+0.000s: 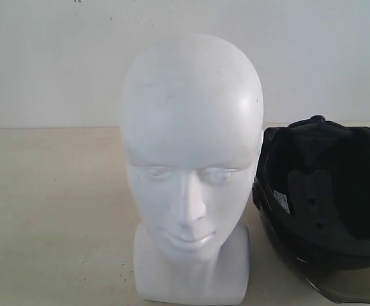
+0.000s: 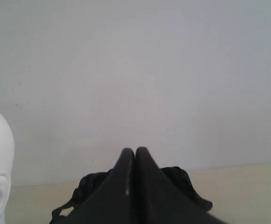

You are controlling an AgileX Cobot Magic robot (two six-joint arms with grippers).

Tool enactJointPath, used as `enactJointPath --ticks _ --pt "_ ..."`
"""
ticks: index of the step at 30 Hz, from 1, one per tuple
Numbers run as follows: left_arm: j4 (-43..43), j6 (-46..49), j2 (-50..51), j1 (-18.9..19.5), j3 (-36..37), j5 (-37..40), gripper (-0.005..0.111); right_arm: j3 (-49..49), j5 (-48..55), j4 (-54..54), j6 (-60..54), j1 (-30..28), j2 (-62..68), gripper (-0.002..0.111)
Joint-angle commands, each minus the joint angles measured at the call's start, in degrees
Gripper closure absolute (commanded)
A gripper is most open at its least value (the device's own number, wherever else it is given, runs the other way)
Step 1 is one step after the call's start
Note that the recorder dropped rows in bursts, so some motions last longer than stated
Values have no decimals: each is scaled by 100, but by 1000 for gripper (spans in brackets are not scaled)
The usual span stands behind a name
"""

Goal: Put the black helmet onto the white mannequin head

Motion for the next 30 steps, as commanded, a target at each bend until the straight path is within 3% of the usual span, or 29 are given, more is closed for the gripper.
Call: enactJointPath --ticks 1,7,16,24,30 --pt "0 -44 -5 -24 19 -6 102 -729 1234 -28 -10 12 483 108" --pt "0 -44 -5 -24 19 -6 102 -1815 2477 155 -584 12 1977 108" --pt "0 -44 -5 -24 19 -6 102 -3173 4057 1932 -2726 12 4503 108" --pt "0 -44 -5 -24 19 -6 102 -3341 4360 2651 -3185 12 6171 108" --pt "0 -44 -5 -24 19 -6 102 -3341 4488 3215 -3796 114 6721 109"
